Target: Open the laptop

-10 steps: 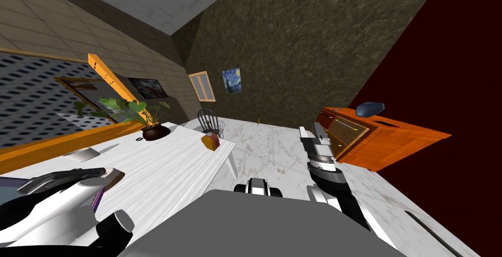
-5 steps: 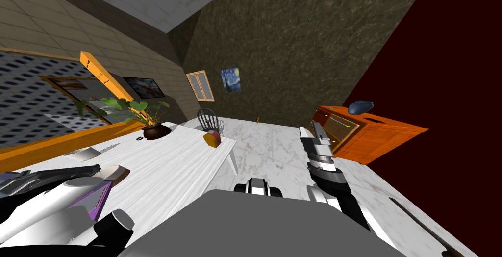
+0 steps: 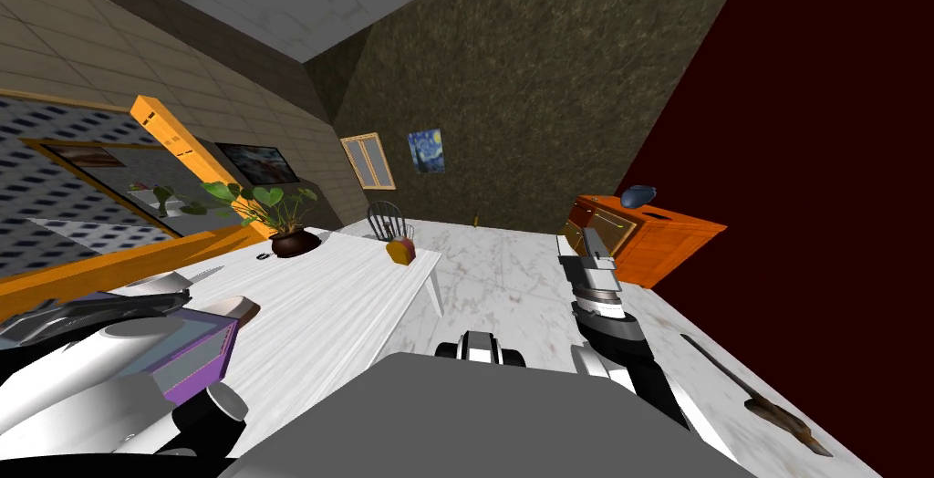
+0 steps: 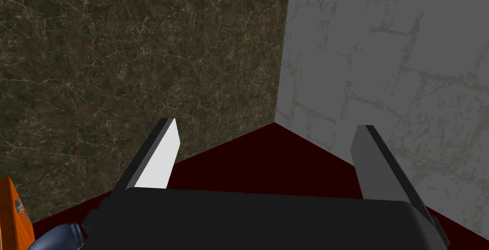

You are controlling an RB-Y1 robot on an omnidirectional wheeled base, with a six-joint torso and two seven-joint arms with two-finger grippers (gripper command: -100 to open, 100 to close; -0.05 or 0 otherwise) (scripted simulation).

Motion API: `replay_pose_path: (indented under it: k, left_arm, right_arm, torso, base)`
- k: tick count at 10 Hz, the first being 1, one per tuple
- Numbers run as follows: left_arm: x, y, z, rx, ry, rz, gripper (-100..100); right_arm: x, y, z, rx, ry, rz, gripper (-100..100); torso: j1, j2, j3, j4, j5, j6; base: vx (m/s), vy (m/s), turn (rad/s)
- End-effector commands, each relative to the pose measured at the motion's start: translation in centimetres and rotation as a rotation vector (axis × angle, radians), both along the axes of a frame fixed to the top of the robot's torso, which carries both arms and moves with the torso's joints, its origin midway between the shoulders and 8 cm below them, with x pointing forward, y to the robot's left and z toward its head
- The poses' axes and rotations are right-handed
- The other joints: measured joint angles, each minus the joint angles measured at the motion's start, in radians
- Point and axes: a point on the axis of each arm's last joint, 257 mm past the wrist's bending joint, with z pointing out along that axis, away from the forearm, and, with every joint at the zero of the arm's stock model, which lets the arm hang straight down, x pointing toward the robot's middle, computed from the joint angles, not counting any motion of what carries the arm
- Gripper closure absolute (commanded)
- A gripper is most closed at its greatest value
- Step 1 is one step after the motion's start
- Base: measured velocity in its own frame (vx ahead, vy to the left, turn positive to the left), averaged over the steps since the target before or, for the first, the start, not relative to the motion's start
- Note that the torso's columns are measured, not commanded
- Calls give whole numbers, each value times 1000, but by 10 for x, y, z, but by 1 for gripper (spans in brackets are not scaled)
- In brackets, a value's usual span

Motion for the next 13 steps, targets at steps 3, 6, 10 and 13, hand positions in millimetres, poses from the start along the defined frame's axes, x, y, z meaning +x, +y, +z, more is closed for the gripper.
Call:
replay_pose_path:
  k: [3,6,10,13]
  left_arm:
    - [3,2,15,1,-19,-15,100]
    - [8,-5,6,32,-27,-3,100]
    - [19,-20,-11,70,-35,5,100]
    - [22,-29,-13,111,-50,19,100]
  right_arm:
    - [0,0,0,0,0,0,0]
    - [0,0,0,0,0,0,0]
    - [0,0,0,0,0,0,0]
    - [0,0,0,0,0,0,0]
  torso:
    - [0,-6,-3,-2,0,0]
    - [-1,3,2,1,0,0]
    - [0,0,0,0,0,0]
    - [0,-1,-1,0,0,0]
  base:
    - [-20,30,-5]
    - [-24,27,-23]
    - [-50,4,-20]
    - [-44,7,-19]
